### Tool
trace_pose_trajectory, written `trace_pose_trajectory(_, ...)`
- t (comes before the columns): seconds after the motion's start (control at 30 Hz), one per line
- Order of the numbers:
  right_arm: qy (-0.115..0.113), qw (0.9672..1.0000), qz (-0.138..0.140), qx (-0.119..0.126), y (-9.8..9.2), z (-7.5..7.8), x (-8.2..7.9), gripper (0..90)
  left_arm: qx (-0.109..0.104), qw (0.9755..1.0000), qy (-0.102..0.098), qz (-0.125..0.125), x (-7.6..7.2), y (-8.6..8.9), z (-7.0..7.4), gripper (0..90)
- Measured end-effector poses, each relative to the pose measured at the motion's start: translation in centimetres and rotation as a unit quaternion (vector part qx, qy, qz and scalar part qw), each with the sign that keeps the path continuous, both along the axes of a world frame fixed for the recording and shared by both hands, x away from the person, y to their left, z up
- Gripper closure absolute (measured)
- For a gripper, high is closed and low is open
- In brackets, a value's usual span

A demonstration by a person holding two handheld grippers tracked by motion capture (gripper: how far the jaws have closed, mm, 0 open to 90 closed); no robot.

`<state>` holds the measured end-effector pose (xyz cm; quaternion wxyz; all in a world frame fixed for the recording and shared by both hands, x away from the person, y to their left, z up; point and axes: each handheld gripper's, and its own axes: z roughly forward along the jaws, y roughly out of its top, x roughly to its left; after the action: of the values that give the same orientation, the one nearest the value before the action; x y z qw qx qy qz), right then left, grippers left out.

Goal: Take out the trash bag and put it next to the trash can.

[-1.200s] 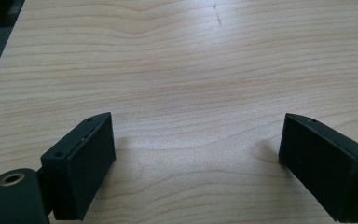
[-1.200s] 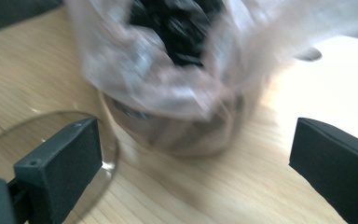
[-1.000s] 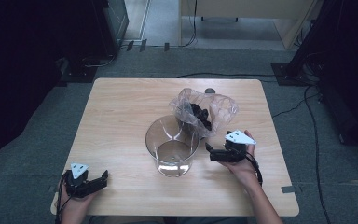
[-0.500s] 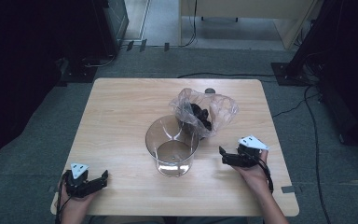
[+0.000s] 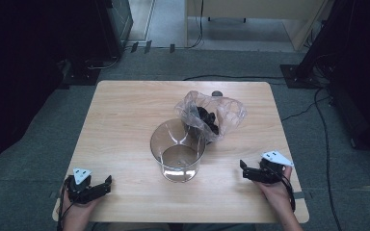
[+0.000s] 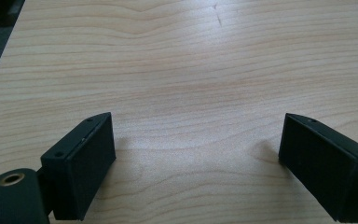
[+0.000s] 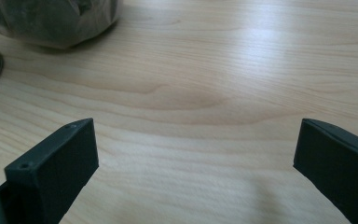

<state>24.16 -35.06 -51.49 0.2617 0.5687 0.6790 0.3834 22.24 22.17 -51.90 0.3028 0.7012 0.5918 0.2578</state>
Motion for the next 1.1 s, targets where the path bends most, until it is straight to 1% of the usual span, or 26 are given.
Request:
trace_pose_trajectory(0.3, 0.005, 0.9997, -0.022, -0.004, -2.1, -0.2, -2.0, 0.0, 0.000, 1.0000, 0.000, 0.000, 0.0, 0.0, 0.0, 10.5)
trace_pose_trajectory(0.5, 0.015, 0.9992, -0.038, -0.006, -3.4, -0.5, -3.0, 0.0, 0.000, 1.0000, 0.000, 0.000, 0.0, 0.0, 0.0, 10.5)
trace_pose_trajectory(0.77, 0.022, 0.9985, -0.045, -0.022, -4.2, -0.8, -4.4, 0.0, 0.000, 1.0000, 0.000, 0.000, 0.0, 0.0, 0.0, 10.5)
trace_pose_trajectory(0.87, 0.023, 0.9983, -0.050, -0.021, -4.7, -0.8, -4.8, 0.0, 0.000, 1.0000, 0.000, 0.000, 0.0, 0.0, 0.0, 10.5)
trace_pose_trajectory(1.1, 0.038, 0.9975, -0.056, -0.020, -5.4, -0.9, -5.5, 0.0, 0.000, 1.0000, 0.000, 0.000, 0.0, 0.0, 0.0, 10.5)
